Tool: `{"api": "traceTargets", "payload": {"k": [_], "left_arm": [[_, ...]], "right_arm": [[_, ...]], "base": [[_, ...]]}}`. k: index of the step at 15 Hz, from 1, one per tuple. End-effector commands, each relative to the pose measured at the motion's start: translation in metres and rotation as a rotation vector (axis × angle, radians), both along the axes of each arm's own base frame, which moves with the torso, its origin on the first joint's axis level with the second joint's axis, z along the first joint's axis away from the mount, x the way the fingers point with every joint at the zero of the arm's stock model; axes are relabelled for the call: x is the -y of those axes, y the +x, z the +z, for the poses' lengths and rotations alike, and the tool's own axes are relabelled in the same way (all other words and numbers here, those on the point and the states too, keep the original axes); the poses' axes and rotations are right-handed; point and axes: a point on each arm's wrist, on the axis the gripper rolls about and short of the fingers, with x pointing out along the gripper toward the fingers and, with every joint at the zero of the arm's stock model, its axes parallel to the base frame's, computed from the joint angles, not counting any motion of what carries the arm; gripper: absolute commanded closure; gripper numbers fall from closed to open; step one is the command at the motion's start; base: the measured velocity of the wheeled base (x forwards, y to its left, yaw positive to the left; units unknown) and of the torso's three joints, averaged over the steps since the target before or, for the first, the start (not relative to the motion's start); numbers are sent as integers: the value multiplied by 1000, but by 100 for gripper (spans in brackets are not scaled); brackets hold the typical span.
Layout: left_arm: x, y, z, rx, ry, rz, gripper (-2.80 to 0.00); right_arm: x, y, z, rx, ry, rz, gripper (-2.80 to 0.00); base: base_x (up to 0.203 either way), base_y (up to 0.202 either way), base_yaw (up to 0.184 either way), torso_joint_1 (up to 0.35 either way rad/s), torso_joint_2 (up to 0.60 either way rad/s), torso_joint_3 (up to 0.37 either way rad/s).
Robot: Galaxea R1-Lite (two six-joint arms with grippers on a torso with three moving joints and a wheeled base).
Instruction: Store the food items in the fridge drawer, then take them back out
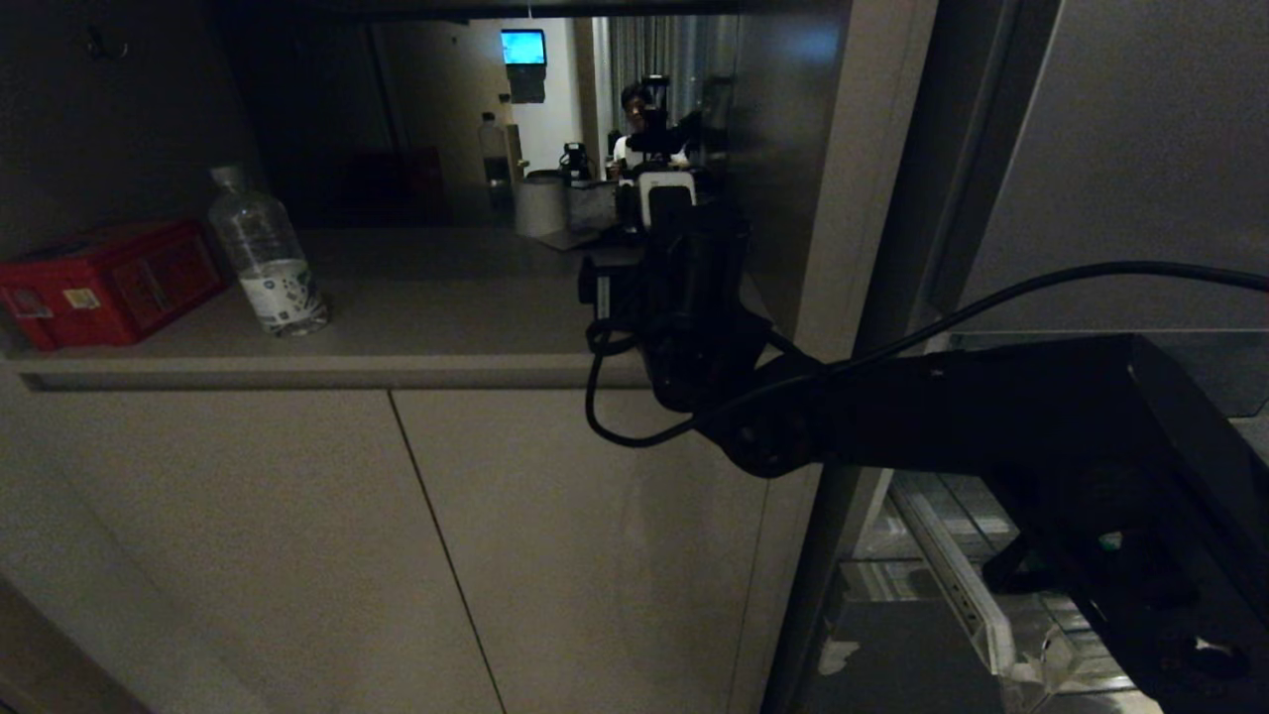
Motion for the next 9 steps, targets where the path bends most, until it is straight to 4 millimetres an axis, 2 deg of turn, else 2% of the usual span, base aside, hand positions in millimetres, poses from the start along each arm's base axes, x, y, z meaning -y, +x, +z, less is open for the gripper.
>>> {"api": "traceTargets", "payload": {"k": [1, 4, 9], "left_arm": [[0, 0, 0, 1, 0, 0, 0], [0, 0, 0, 1, 0, 0, 0], [0, 0, 0, 1, -1, 0, 0]], "right_arm": [[-2, 8, -15, -15, -17, -3, -280], [7, 22, -27, -27, -30, -22, -280], [10, 30, -34, -31, -50, 36, -280]], "base": [[0, 0, 0, 0, 0, 0], [0, 0, 0, 0, 0, 0], [0, 0, 0, 0, 0, 0]]}}
